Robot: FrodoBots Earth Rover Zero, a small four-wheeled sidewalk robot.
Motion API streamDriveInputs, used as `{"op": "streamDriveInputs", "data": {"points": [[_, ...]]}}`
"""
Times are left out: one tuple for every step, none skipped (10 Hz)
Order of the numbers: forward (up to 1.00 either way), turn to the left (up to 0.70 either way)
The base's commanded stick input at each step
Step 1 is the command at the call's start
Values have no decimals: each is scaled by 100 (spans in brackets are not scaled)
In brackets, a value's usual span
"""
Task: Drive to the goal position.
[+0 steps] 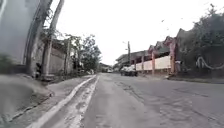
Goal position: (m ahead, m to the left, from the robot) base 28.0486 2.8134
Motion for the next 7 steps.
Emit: {"op": "streamDriveInputs", "data": {"points": [[100, 0], [100, 0], [100, 0], [100, 0], [100, 0], [100, -2], [100, -37]]}}
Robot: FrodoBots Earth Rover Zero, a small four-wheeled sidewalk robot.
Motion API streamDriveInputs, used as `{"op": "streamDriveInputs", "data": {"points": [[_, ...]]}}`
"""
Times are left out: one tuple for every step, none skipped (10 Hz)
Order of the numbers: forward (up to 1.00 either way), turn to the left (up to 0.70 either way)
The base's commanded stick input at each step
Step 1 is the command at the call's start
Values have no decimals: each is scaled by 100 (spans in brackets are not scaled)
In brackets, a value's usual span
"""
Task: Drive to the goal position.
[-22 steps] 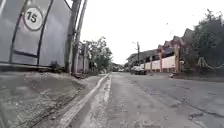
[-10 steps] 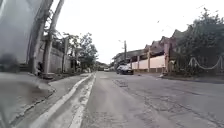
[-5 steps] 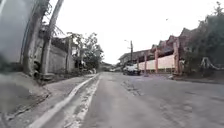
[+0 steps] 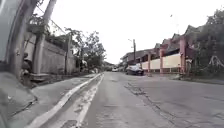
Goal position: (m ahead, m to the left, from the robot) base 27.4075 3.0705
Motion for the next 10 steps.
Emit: {"op": "streamDriveInputs", "data": {"points": [[100, -39], [100, -3], [100, 0], [100, 0], [100, 0], [100, 0], [100, 0], [100, 0], [100, 0], [100, 0]]}}
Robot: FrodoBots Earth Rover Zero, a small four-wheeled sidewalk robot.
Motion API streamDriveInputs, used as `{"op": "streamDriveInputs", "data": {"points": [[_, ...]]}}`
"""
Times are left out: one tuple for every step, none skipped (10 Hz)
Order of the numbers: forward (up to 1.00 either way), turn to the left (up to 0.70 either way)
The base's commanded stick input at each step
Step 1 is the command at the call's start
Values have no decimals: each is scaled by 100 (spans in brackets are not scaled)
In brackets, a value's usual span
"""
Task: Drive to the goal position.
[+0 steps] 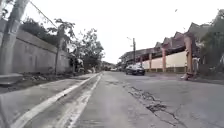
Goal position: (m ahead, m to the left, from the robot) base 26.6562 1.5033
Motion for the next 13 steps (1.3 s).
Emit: {"op": "streamDriveInputs", "data": {"points": [[100, 2], [100, 33], [100, 40], [100, 9], [100, 0], [100, 0], [100, 0], [100, 0], [100, 0], [100, 0], [100, 0], [100, -2], [100, -26]]}}
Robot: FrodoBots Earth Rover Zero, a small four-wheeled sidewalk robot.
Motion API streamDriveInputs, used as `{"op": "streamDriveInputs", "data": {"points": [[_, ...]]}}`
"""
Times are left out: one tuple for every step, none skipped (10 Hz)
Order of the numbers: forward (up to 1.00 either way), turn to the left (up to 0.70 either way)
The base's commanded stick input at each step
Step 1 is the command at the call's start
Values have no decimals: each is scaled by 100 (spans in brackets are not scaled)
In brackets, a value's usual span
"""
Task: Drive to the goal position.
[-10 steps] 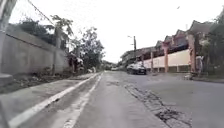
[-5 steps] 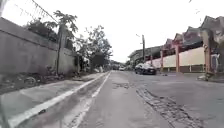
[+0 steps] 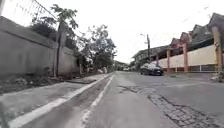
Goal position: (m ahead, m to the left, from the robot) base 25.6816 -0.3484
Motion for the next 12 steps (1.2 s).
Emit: {"op": "streamDriveInputs", "data": {"points": [[100, -40], [100, -37], [100, -11], [100, 0], [100, 0], [100, 0], [100, 0], [100, 0], [100, 0], [100, 0], [100, 0], [100, 0]]}}
